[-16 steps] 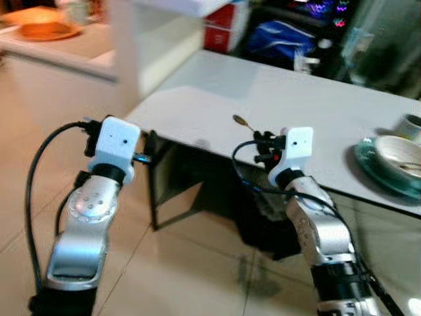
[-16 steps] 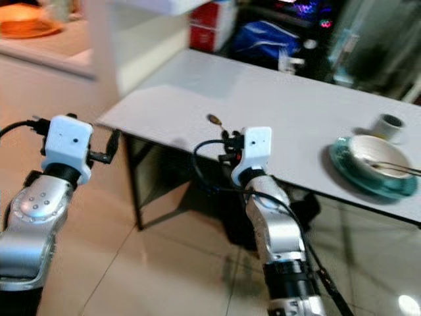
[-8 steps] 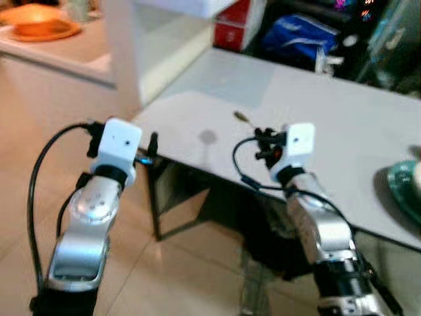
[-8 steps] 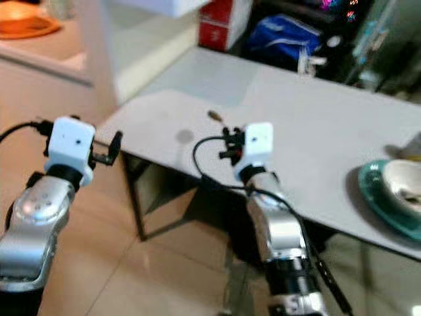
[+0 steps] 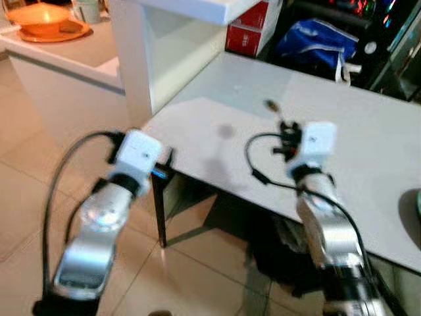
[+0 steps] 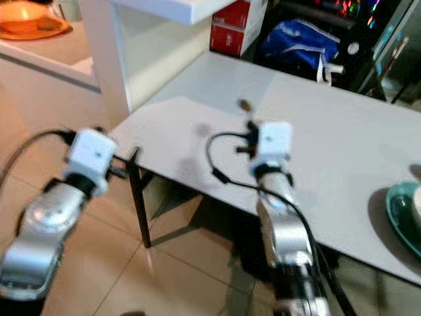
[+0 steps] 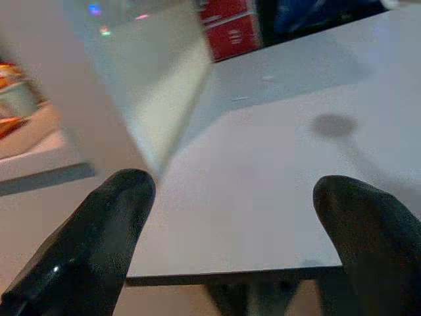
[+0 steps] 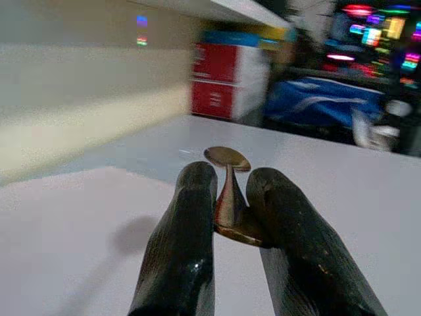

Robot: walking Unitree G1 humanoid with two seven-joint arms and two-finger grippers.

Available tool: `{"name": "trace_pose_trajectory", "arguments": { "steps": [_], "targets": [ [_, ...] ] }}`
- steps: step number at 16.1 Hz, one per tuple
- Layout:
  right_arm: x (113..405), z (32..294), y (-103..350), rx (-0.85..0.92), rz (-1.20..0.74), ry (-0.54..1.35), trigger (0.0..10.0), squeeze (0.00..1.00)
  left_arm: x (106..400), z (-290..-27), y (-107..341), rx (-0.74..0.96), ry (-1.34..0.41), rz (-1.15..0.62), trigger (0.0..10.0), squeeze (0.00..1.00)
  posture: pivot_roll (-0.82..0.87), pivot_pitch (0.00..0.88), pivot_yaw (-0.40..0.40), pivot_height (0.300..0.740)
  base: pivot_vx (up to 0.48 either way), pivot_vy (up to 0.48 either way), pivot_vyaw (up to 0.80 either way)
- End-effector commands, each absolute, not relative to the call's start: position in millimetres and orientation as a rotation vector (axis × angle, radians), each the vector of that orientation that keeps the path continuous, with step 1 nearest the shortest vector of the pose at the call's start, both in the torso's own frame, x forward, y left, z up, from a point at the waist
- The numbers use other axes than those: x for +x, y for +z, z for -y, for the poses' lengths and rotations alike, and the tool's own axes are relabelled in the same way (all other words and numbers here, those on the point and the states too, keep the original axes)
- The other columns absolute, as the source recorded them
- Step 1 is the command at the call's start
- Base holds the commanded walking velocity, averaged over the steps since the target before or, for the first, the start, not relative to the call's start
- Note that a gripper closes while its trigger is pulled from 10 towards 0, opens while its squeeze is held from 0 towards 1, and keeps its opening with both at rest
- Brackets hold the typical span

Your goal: Setting the table

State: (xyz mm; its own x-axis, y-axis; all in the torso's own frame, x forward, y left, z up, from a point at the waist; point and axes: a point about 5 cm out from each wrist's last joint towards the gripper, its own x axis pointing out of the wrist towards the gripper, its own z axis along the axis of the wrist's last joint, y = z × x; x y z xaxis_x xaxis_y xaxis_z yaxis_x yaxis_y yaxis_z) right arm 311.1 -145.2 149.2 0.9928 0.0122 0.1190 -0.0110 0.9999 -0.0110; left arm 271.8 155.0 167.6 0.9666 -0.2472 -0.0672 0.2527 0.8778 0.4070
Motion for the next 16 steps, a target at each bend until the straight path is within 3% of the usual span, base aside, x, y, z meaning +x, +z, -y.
{"name": "trace_pose_trajectory", "arguments": {
  "steps": [1,6,16],
  "targets": [
    [306.2,152.9,155.4,-0.019,0.146,-0.052,10.0,0.0,265.9,-150.8,170.5,0.422,-0.316,0.009,10.0,0.0,0.06,0.0,-0.073,0.74,0.0,0.0,0.0],
    [301.8,157.5,134.6,-0.03,0.036,-0.154,10.0,0.0,258.7,-153.2,168.2,0.434,-0.353,-0.008,10.0,0.0,0.08,0.0,-0.082,0.74,0.0,0.0,0.0],
    [295.4,163.0,104.7,-0.164,-0.235,-0.162,10.0,0.0,248.1,-146.9,159.1,0.424,-0.444,-0.053,10.0,0.0,0.06,0.0,-0.095,0.74,0.0,0.0,0.0]
  ]
}}
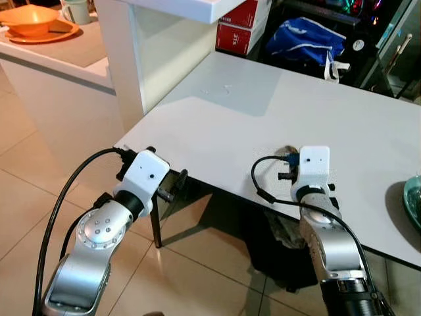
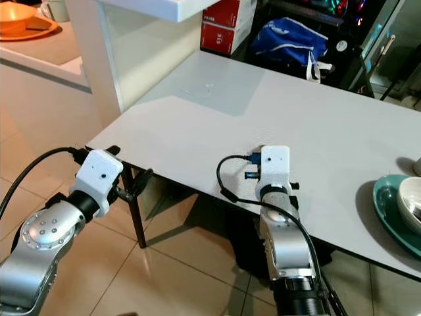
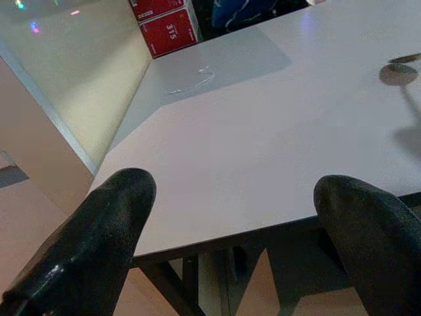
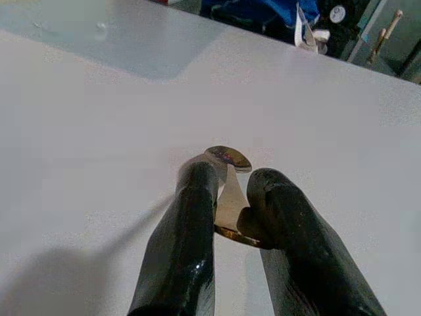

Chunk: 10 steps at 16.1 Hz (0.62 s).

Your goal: Setting the table

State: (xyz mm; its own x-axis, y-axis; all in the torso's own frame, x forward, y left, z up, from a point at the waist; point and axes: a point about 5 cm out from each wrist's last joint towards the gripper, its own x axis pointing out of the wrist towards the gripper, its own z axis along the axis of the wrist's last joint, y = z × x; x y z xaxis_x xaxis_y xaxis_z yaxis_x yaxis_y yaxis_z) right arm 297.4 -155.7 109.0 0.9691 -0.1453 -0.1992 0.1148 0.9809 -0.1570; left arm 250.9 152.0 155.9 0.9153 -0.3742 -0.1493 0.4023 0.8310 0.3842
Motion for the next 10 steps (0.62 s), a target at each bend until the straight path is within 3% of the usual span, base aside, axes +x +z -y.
{"name": "trace_pose_trajectory", "arguments": {
  "steps": [1,10],
  "targets": [
    [294.5,164.5,101.6,-0.178,-0.262,-0.17,10.0,0.0,248.1,-146.6,159.1,0.423,-0.447,-0.054,10.0,0.0,0.06,0.0,-0.095,0.74,0.0,0.0,0.0],
    [289.6,166.2,81.8,-0.132,-0.418,-0.168,10.0,0.0,247.8,-143.7,159.0,0.423,-0.468,-0.057,10.0,0.0,0.06,0.0,-0.096,0.74,0.0,0.0,0.0]
  ]
}}
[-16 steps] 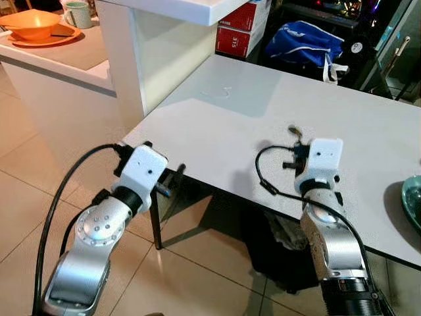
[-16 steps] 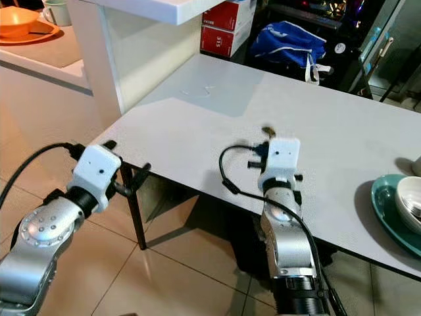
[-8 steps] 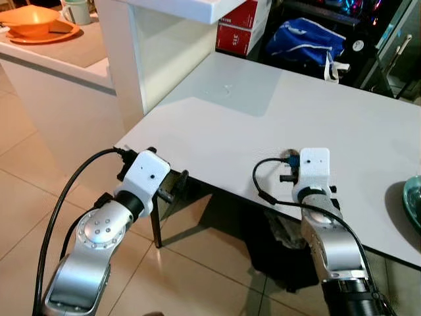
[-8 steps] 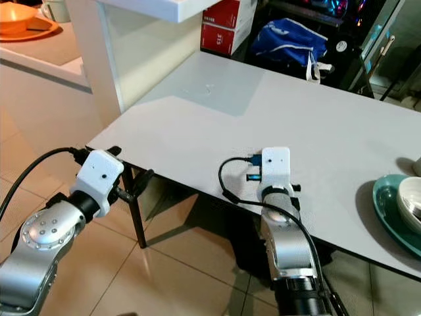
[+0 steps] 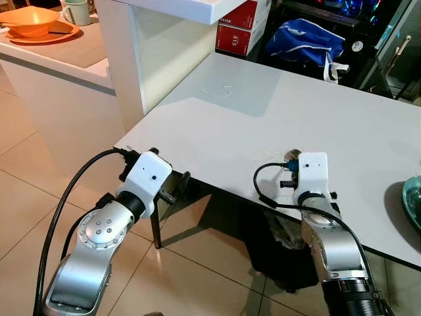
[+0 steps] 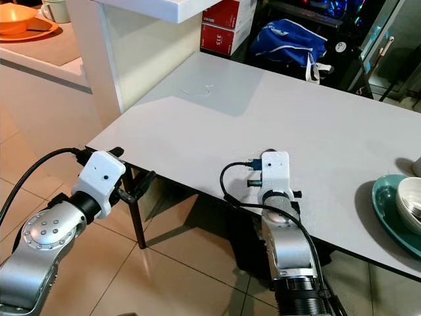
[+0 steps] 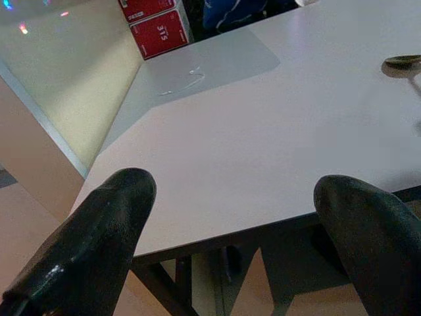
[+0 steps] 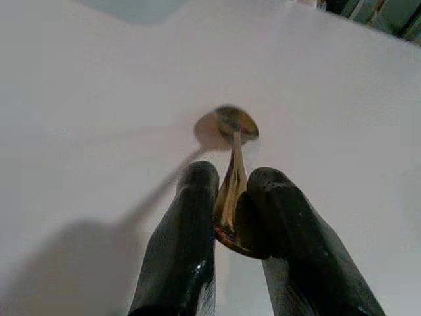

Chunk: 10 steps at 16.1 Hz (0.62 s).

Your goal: Setting the table

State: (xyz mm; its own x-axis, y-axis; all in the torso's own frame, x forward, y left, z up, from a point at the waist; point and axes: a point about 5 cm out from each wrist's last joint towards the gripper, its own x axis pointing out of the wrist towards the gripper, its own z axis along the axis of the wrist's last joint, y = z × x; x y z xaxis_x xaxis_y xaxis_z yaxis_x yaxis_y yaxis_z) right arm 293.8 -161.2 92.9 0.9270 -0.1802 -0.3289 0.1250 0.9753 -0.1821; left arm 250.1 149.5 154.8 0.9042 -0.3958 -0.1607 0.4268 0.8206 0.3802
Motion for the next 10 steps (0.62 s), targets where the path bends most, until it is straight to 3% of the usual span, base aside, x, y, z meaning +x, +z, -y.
{"name": "trace_pose_trajectory", "arguments": {
  "steps": [1,10],
  "targets": [
    [289.4,166.2,79.8,-0.125,-0.431,-0.166,10.0,0.0,247.9,-143.8,159.1,0.423,-0.467,-0.057,10.0,0.0,0.06,0.0,-0.097,0.74,0.0,0.0,0.0],
    [291.1,164.1,72.3,-0.092,-0.477,-0.144,10.0,0.0,248.5,-144.4,160.4,0.429,-0.464,-0.053,10.0,0.0,0.06,0.0,-0.097,0.74,0.0,0.0,0.0]
  ]
}}
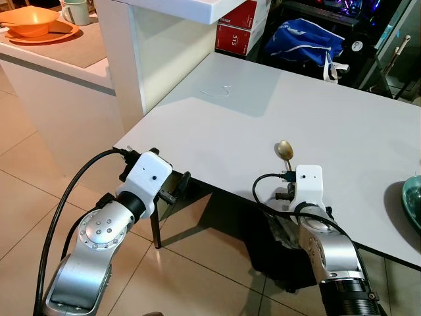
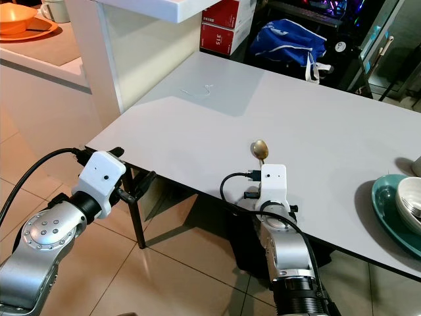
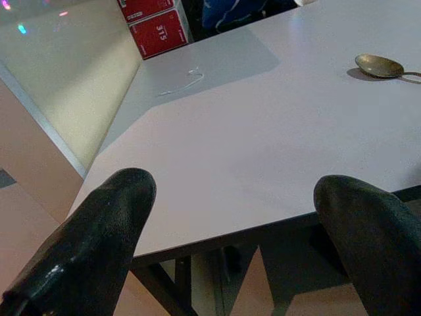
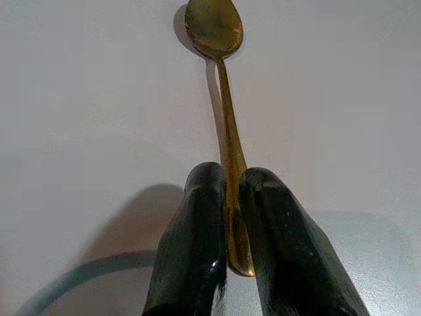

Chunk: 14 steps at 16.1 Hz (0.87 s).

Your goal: Setting the table

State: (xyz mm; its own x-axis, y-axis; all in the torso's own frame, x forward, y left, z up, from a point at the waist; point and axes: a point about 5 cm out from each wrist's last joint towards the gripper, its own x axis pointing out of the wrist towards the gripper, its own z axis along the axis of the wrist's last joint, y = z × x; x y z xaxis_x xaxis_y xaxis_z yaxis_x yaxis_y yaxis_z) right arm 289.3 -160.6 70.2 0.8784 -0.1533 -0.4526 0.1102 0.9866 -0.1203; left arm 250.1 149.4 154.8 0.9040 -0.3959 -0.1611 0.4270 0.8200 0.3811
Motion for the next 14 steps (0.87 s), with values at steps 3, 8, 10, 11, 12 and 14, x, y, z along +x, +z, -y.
{"name": "trace_pose_trajectory", "arguments": {
  "steps": [3,8,10,11,12,14],
  "targets": [
    [297.2,161.1,86.3,-0.008,-0.376,-0.121,10.0,0.0,248.5,-144.4,161.1,0.428,-0.462,-0.049,10.0,0.0,0.06,0.0,-0.098,0.74,0.0,0.0,0.0],
    [315.9,148.4,113.2,-0.03,-0.21,0.046,10.0,0.0,247.5,-143.5,161.7,0.425,-0.466,-0.044,10.0,0.0,0.06,0.0,-0.099,0.74,0.0,0.0,0.0],
    [327.5,140.4,106.3,-0.093,-0.264,0.15,10.0,0.0,247.8,-143.1,161.5,0.427,-0.467,-0.045,10.0,0.0,0.06,0.0,-0.099,0.74,0.0,0.0,0.0],
    [338.6,138.4,98.9,-0.11,-0.326,0.195,10.0,0.0,248.4,-143.4,161.9,0.43,-0.467,-0.045,10.0,0.0,0.07,0.0,-0.103,0.74,0.0,0.0,0.0],
    [352.1,140.2,97.6,-0.136,-0.359,0.214,10.0,0.0,248.7,-144.2,162.6,0.434,-0.466,-0.045,10.0,0.0,0.07,0.0,-0.109,0.74,0.0,0.0,0.0],
    [367.7,149.1,108.1,-0.131,-0.34,0.191,10.0,0.0,247.0,-145.4,162.9,0.437,-0.462,-0.046,10.0,0.0,0.08,0.001,-0.114,0.74,0.0,0.0,0.0]
  ]
}}
